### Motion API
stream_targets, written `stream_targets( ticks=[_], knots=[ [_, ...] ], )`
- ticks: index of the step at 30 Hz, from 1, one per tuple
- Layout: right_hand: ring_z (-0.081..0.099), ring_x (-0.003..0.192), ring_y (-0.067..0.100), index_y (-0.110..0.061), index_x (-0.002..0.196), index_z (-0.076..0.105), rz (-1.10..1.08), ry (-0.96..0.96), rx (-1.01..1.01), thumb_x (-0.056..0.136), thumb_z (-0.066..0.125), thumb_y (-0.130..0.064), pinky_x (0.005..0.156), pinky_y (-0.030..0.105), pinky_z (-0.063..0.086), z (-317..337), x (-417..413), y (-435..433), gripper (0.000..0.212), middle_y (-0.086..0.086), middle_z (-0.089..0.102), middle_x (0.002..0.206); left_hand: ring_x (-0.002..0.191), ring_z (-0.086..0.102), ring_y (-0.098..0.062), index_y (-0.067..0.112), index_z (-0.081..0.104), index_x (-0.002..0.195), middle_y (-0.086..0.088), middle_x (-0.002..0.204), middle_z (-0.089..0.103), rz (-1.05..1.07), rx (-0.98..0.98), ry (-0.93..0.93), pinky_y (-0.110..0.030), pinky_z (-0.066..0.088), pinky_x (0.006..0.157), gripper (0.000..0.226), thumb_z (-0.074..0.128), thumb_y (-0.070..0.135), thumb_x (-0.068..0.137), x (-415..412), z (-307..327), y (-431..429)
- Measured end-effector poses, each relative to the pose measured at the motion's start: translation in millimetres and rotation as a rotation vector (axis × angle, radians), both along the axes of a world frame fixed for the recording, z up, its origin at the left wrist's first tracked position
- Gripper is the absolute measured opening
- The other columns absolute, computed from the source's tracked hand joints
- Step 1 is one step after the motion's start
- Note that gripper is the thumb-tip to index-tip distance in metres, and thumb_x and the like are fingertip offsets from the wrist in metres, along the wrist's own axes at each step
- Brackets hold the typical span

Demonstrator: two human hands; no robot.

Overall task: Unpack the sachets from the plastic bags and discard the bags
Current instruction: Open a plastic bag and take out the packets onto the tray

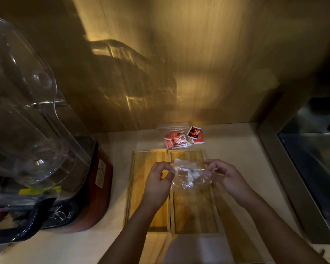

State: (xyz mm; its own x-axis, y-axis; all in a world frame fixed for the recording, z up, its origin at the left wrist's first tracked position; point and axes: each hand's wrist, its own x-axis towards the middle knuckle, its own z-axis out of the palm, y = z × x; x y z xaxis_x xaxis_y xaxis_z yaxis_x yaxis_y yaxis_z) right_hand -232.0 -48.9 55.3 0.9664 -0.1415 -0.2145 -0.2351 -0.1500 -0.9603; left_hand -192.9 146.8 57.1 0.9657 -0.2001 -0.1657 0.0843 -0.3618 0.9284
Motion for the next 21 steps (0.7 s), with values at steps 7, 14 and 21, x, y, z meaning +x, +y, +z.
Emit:
stream_targets(
  ticks=[7, 14, 21],
  knots=[
    [0.055, 0.066, 0.007, -0.014, 0.07, 0.049, -0.098, 0.019, 0.109, 0.089, 0.049, -0.004, 0.067, 0.023, 0.04, 1.6, 4.3, 7.7, 0.021, -0.003, 0.057, 0.068, 0.1, 0.057, -0.027, 0.012, 0.052, 0.08, -0.018, 0.1, 0.062, -0.046, -0.163, 0.102, -0.043, 0.046, 0.089, 0.017, 0.045, 0.017, 0.095, 2.3, 3.2, -5.4],
    [0.06, 0.084, 0.024, -0.02, 0.073, 0.048, -0.094, 0.004, 0.02, 0.092, 0.047, -0.013, 0.08, 0.037, 0.044, 13.3, 14.2, 14.3, 0.02, 0.012, 0.067, 0.083, 0.085, 0.057, -0.027, 0.016, 0.05, 0.076, -0.015, 0.089, 0.062, 0.019, -0.106, 0.101, -0.037, 0.045, 0.076, 0.019, 0.043, 0.016, 0.094, 10.3, 12.2, -9.7],
    [0.061, 0.063, 0.026, -0.018, 0.073, 0.046, -0.117, -0.046, 0.026, 0.093, 0.043, -0.012, 0.066, 0.036, 0.044, 23.8, 26.6, 15.6, 0.021, 0.004, 0.065, 0.05, 0.049, 0.063, -0.001, 0.005, 0.05, 0.083, -0.006, 0.071, 0.058, 0.023, -0.139, 0.119, -0.035, 0.056, 0.068, 0.016, 0.041, 0.012, 0.095, 20.9, 25.0, -16.3]
  ],
)
